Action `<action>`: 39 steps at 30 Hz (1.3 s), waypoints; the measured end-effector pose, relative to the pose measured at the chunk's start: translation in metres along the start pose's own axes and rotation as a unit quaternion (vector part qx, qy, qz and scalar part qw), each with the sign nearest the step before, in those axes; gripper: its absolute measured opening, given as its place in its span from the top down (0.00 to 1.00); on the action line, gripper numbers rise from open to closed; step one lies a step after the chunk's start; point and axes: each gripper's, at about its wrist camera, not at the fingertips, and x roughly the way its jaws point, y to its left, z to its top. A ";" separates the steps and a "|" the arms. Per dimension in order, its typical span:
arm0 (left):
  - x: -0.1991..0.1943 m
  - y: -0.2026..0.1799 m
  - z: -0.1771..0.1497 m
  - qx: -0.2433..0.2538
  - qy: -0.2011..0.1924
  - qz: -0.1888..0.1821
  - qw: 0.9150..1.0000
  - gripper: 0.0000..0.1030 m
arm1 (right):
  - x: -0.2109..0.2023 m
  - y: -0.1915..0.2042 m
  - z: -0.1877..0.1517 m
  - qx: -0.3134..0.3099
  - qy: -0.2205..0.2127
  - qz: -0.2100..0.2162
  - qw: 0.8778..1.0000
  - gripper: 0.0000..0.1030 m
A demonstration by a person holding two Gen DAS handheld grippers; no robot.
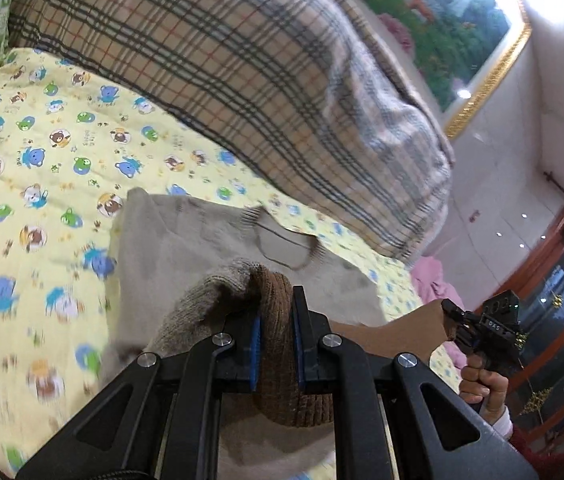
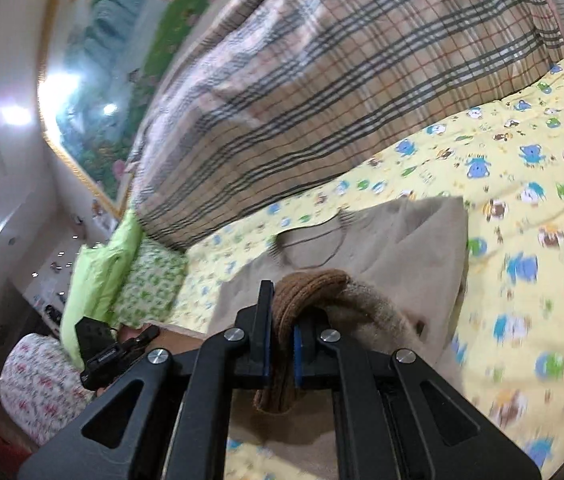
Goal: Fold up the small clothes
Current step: 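Grasp the brown hem with both grippers and lift it toward the collar, then lay the hem over the collar and open both grippers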
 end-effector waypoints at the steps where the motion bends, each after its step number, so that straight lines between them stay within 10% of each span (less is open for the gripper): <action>1: 0.006 0.004 0.002 -0.003 0.002 0.003 1.000 0.89 | 0.011 -0.006 0.006 0.004 0.005 -0.006 1.000 0.91; 17: 0.104 0.052 0.029 0.020 0.068 0.061 0.996 0.72 | 0.100 -0.098 0.023 0.078 0.057 -0.117 0.988 0.89; 21: 0.069 0.038 0.015 0.025 0.062 0.061 0.996 0.55 | 0.073 -0.090 0.022 0.059 0.033 -0.121 0.990 0.57; 24: 0.047 0.009 -0.013 0.036 0.073 0.018 0.997 0.48 | 0.044 -0.066 0.012 0.004 0.007 -0.126 0.992 0.55; 31: 0.108 -0.059 -0.065 0.115 0.174 -0.021 0.978 0.44 | 0.112 0.018 -0.051 -0.182 0.195 -0.040 0.963 0.55; 39: 0.142 0.008 -0.015 0.109 0.176 0.067 0.976 0.70 | 0.181 -0.002 -0.035 -0.215 0.272 -0.093 0.934 0.62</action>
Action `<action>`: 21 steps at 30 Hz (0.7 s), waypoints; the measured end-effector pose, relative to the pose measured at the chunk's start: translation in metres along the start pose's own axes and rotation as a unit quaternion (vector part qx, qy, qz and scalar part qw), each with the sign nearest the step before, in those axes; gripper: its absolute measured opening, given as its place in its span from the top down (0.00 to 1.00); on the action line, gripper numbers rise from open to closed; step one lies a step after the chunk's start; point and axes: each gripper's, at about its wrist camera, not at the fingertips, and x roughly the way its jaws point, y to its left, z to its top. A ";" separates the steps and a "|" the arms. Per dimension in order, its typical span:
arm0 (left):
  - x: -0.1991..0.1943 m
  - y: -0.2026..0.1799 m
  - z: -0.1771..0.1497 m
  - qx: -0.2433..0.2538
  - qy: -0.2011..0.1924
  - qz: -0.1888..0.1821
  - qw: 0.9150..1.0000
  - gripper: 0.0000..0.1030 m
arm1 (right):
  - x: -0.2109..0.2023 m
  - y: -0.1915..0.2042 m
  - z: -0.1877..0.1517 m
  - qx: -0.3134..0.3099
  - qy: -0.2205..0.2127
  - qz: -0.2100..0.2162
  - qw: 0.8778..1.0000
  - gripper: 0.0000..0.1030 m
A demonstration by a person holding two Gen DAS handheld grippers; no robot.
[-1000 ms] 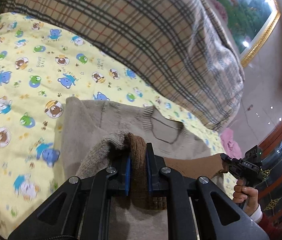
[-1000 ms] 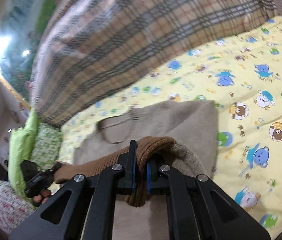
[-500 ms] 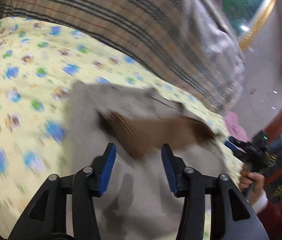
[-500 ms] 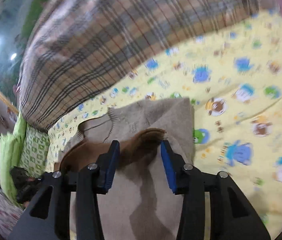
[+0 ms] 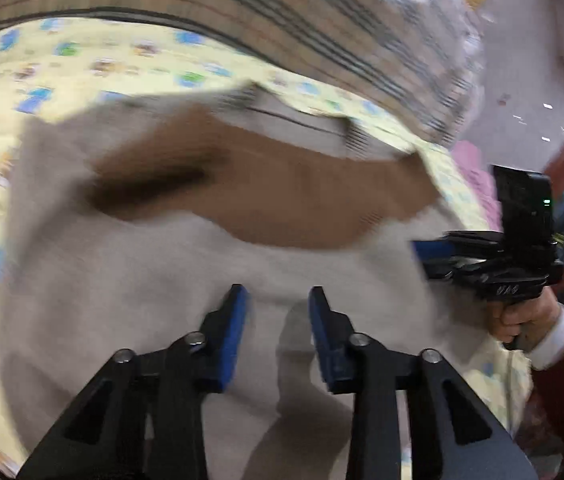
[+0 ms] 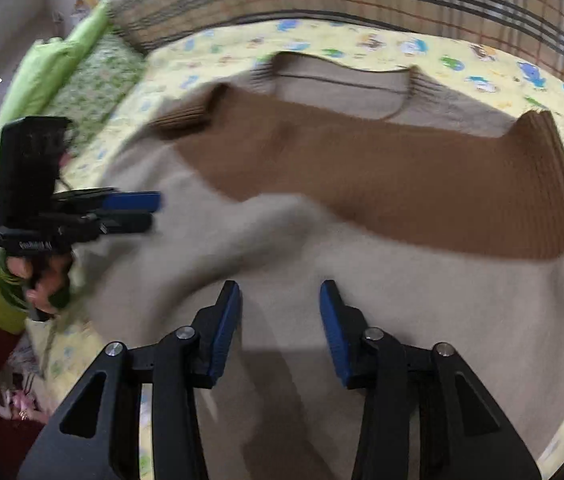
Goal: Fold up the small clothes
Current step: 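Lay the hem over the collar and open both grippers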
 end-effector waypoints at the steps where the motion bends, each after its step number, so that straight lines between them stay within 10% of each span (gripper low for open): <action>1: -0.001 0.008 0.005 -0.003 -0.006 0.013 1.000 0.70 | 0.002 -0.009 0.007 0.011 -0.008 -0.018 1.000 0.64; 6: -0.010 0.062 0.036 -0.050 -0.049 0.061 0.996 0.86 | -0.003 -0.080 0.033 0.126 -0.077 -0.097 0.984 1.00; 11: -0.029 0.092 0.037 -0.105 -0.088 0.076 0.988 0.86 | -0.043 -0.132 0.015 0.274 -0.168 -0.093 0.943 1.00; 15: -0.050 0.077 0.023 -0.104 -0.109 0.116 0.982 0.63 | -0.064 -0.108 0.001 0.254 -0.170 -0.097 0.947 0.96; 21: -0.084 0.017 -0.020 -0.097 -0.124 0.029 0.987 0.58 | -0.076 -0.042 -0.029 0.188 -0.151 -0.042 0.970 0.95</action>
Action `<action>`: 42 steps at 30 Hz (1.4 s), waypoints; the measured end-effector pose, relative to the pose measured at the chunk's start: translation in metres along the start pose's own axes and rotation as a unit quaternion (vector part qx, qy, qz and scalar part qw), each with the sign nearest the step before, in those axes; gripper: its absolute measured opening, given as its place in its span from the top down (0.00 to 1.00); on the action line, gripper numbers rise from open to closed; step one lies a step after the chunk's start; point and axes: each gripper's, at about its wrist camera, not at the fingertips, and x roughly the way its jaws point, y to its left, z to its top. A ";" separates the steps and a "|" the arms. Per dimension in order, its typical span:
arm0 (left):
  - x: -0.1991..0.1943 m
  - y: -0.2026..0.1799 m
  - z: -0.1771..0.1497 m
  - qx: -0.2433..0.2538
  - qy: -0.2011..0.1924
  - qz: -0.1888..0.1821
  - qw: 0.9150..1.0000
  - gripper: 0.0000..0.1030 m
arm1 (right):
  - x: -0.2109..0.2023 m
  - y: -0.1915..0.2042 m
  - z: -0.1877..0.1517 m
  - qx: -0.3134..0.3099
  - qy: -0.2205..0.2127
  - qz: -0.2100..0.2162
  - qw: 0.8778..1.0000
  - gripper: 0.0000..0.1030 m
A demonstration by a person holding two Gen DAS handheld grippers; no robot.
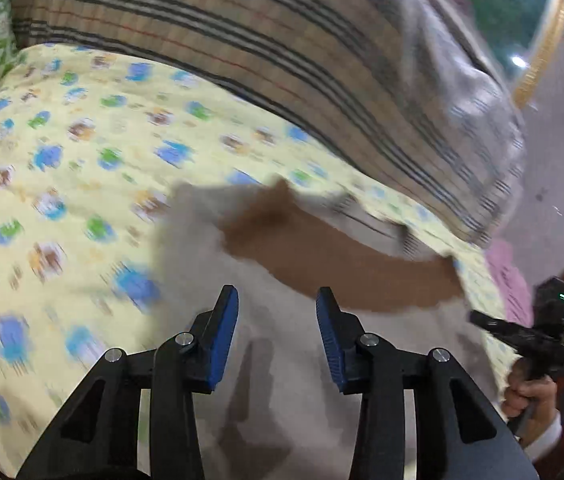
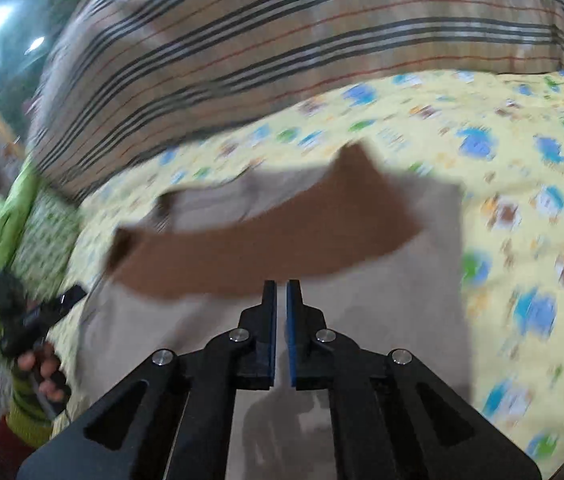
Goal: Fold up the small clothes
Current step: 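Lay the hem over the collar and open both grippers, then grasp the folded sweater edge with the left gripper and lift it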
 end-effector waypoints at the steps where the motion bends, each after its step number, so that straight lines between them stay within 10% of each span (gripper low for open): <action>1: -0.006 -0.006 -0.011 0.004 0.007 -0.015 1.000 0.55 | -0.002 0.005 -0.010 -0.006 0.009 0.009 1.000 0.95; 14: -0.049 0.054 -0.056 -0.066 0.010 0.091 0.994 0.42 | -0.058 -0.045 -0.075 0.047 0.015 -0.069 0.996 0.95; 17: -0.064 0.069 -0.069 -0.103 0.014 0.073 0.992 0.42 | -0.071 -0.047 -0.079 0.061 0.006 -0.077 0.995 0.94; 21: -0.083 0.060 -0.098 -0.131 0.019 0.056 0.990 0.39 | -0.083 -0.031 -0.089 0.065 -0.011 -0.060 0.996 0.61; 42: -0.057 0.005 -0.136 -0.194 0.048 -0.005 0.980 0.32 | -0.074 0.040 -0.140 0.025 0.026 0.016 0.999 0.59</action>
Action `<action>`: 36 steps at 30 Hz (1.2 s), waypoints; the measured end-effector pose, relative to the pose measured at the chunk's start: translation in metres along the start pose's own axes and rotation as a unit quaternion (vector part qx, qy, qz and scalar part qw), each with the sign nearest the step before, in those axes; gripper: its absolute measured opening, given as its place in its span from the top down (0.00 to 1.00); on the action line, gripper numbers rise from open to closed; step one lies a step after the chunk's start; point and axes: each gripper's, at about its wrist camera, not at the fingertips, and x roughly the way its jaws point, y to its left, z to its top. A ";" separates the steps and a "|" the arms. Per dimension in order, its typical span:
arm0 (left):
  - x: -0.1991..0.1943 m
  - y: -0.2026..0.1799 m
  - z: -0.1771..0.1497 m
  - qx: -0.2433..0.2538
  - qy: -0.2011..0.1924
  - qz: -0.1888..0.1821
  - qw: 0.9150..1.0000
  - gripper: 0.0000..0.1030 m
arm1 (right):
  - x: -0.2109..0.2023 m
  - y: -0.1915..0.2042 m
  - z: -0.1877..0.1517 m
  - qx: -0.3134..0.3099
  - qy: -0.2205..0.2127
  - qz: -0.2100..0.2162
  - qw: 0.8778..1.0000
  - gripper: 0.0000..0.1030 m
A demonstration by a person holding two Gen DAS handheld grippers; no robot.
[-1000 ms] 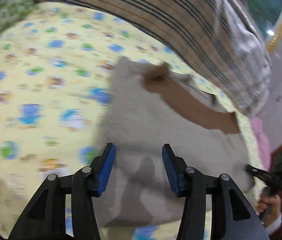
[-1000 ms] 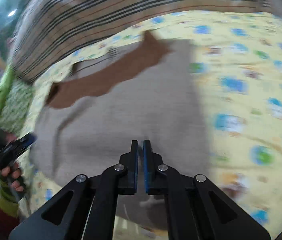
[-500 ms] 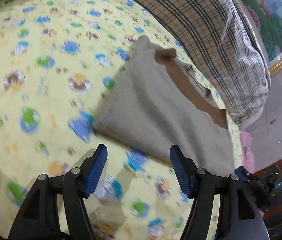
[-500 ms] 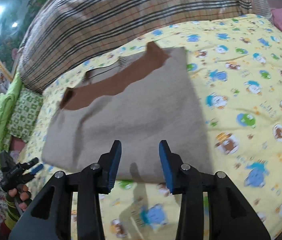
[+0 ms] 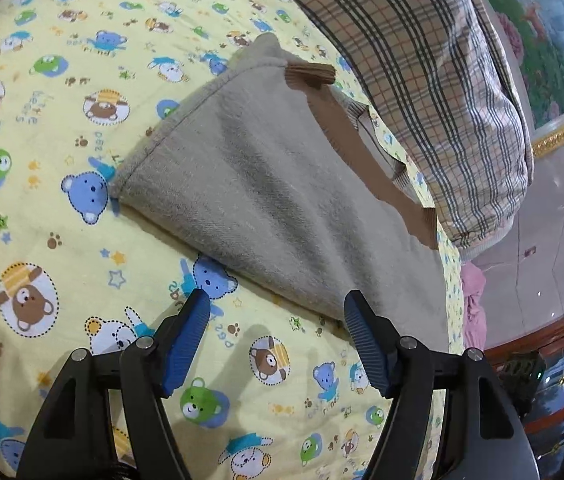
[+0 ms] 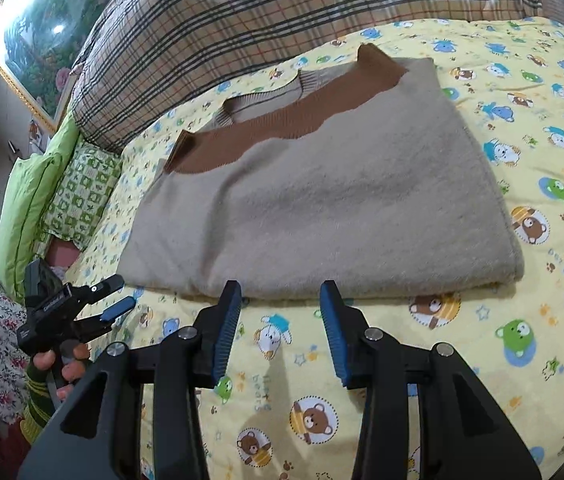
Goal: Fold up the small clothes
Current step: 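Grasp the folded sweater edge with the left gripper and lift it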
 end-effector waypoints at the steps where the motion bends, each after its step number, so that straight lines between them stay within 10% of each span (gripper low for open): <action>1: 0.001 0.001 0.001 -0.004 -0.001 -0.001 1.000 0.32 | 0.000 0.001 -0.001 0.001 0.000 -0.001 1.000 0.59; 15: 0.017 0.021 0.030 -0.097 -0.083 -0.030 0.991 0.31 | 0.009 0.002 -0.002 0.013 0.003 0.004 1.000 0.58; 22: 0.025 0.039 0.057 -0.109 -0.113 -0.030 0.987 0.65 | 0.010 -0.001 0.002 0.022 0.002 0.007 1.000 0.58; 36: 0.031 -0.101 0.049 0.129 -0.086 -0.117 0.981 0.90 | 0.012 -0.031 0.070 0.043 -0.016 0.050 0.998 0.58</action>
